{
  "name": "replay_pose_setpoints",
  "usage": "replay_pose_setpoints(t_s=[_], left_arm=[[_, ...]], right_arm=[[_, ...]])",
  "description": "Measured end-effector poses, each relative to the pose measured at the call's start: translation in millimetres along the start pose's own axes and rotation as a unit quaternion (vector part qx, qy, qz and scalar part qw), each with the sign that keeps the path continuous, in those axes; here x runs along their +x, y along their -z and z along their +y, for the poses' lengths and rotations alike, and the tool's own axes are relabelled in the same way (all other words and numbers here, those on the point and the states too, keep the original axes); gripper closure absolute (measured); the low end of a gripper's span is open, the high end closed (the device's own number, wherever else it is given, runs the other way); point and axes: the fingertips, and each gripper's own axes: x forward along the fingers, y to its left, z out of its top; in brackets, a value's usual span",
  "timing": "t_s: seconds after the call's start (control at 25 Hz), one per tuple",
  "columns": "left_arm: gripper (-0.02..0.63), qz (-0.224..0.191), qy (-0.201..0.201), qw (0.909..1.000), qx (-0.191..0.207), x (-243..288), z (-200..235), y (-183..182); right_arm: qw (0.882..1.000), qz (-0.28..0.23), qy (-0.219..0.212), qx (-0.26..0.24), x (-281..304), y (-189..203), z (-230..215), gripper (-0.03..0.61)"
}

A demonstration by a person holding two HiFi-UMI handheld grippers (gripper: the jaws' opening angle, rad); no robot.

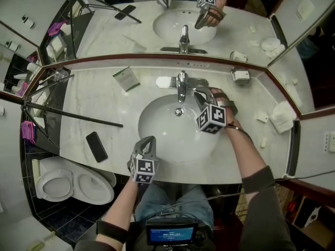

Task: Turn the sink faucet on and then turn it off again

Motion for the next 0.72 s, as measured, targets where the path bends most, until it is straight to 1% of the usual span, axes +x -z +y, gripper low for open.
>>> replay_pose_setpoints(t_s=[0.16,0.44,0.6,0.72], left_arm=[[0.612,-0.012,-0.004,0.9999,-0.002,-9.4,3.4,-10.4],[0.612,-0.025,-0.013,0.9996,-0.008,-28.2,13.1,-19.5],[0.612,-0.031,-0.019,0.9993,-0.013,-35.9,18.0,-23.5],[0.612,-0.035,-0.019,0.9991,-0.015,-41.4,19.9,-26.5]], right_arm=[[0.999,0.004,0.016,0.044,-24.8,-2.3,-13.8,0.546],[0.995,0.014,0.03,0.092,-67.9,0.6,-16.7,0.561],[0.99,0.017,0.036,0.137,-87.3,10.3,-16.1,0.561],[0.983,0.013,0.044,0.176,-104.5,15.5,-16.3,0.561]])
